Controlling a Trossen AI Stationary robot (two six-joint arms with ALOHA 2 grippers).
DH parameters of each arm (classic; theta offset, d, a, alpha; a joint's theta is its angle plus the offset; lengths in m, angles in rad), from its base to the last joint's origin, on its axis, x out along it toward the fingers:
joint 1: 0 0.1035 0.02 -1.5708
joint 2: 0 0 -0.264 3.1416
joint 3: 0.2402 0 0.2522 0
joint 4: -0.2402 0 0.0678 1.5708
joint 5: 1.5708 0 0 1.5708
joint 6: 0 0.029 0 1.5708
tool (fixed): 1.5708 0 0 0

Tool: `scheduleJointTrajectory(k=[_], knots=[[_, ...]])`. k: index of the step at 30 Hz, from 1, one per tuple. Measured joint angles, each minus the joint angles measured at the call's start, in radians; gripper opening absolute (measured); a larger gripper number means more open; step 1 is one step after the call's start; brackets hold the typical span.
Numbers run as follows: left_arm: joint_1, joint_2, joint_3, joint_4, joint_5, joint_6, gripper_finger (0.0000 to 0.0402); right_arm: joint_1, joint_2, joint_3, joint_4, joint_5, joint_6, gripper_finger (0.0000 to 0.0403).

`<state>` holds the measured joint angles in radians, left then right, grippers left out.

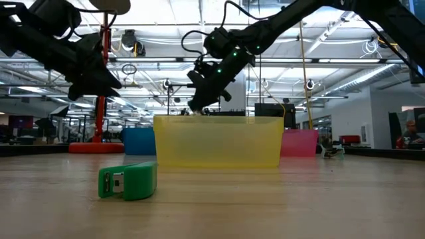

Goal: Pick and place Stapler, Stapler remover, tape
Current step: Put the top small green stapler into the blue bin

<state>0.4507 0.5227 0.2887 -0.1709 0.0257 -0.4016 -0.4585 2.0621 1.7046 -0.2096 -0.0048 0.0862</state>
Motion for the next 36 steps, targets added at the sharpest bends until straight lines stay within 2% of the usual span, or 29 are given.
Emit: scheduleJointTrajectory(k=[3, 6, 9, 19, 23, 36], knots=[[0.001, 0.001, -0.016, 0.044, -0.002, 0.000, 0.0156, -0.009, 0.000, 0.001, 0.043, 0.010, 0.070, 0.0058], [0.001, 0.006, -0.016, 0.073, -0.008, 0.004, 0.0156, -0.024, 0.000, 0.001, 0.046, 0.069, 0.083, 0.0058], [0.001, 0.007, -0.016, 0.094, -0.008, 0.011, 0.0156, -0.051, 0.000, 0.001, 0.045, 0.083, 0.094, 0.0058], [0.001, 0.007, -0.016, 0.116, -0.035, 0.034, 0.0156, -0.094, 0.019, 0.001, 0.003, 0.078, 0.119, 0.0059], [0.001, 0.007, -0.016, 0.116, -0.036, 0.033, 0.0156, -0.090, 0.063, -0.002, -0.007, 0.022, 0.148, 0.0059], [0.001, 0.007, -0.016, 0.116, -0.033, 0.030, 0.0157, -0.105, 0.073, 0.000, 0.000, 0.031, 0.165, 0.0061]])
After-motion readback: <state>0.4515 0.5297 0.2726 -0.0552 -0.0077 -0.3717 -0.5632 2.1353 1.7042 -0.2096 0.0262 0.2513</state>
